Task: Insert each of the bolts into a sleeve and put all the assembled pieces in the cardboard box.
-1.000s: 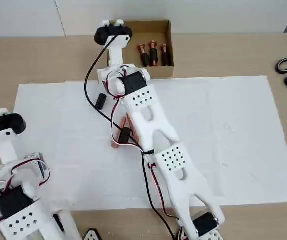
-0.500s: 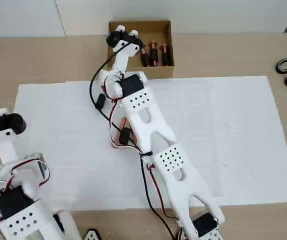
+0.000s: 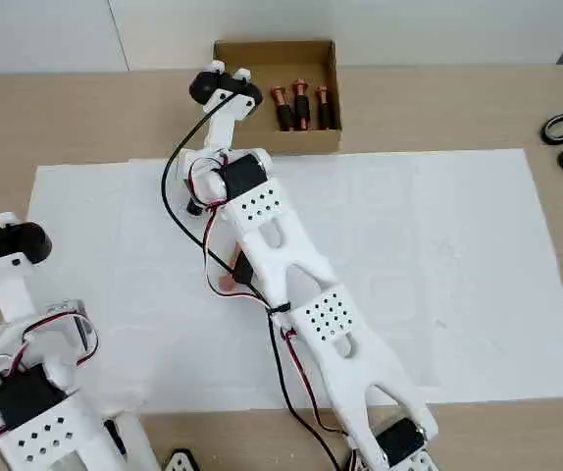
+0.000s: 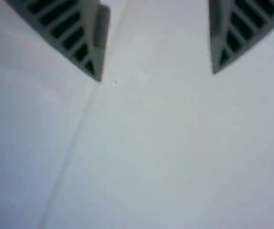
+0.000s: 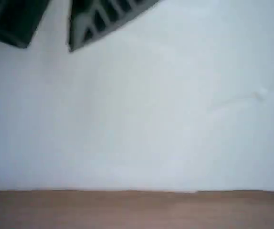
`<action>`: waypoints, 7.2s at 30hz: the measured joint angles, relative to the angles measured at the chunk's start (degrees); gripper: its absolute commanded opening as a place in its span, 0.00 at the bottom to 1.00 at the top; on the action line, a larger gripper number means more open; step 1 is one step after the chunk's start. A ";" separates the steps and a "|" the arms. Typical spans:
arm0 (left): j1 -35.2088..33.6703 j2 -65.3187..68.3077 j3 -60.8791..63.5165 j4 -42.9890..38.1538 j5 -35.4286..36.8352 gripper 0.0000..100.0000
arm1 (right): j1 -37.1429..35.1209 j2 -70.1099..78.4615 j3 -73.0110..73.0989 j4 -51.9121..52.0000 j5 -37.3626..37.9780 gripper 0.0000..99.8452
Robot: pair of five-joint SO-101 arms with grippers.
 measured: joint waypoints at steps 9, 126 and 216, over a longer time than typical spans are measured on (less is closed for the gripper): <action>0.00 0.00 0.00 0.00 0.00 0.14 | 0.00 0.00 0.00 0.00 0.62 0.12; 0.00 0.00 0.00 0.00 0.00 0.14 | 16.70 -33.49 9.32 18.64 11.69 0.00; 0.00 0.09 0.88 0.00 0.00 0.14 | 19.87 -35.25 68.66 17.93 25.67 0.06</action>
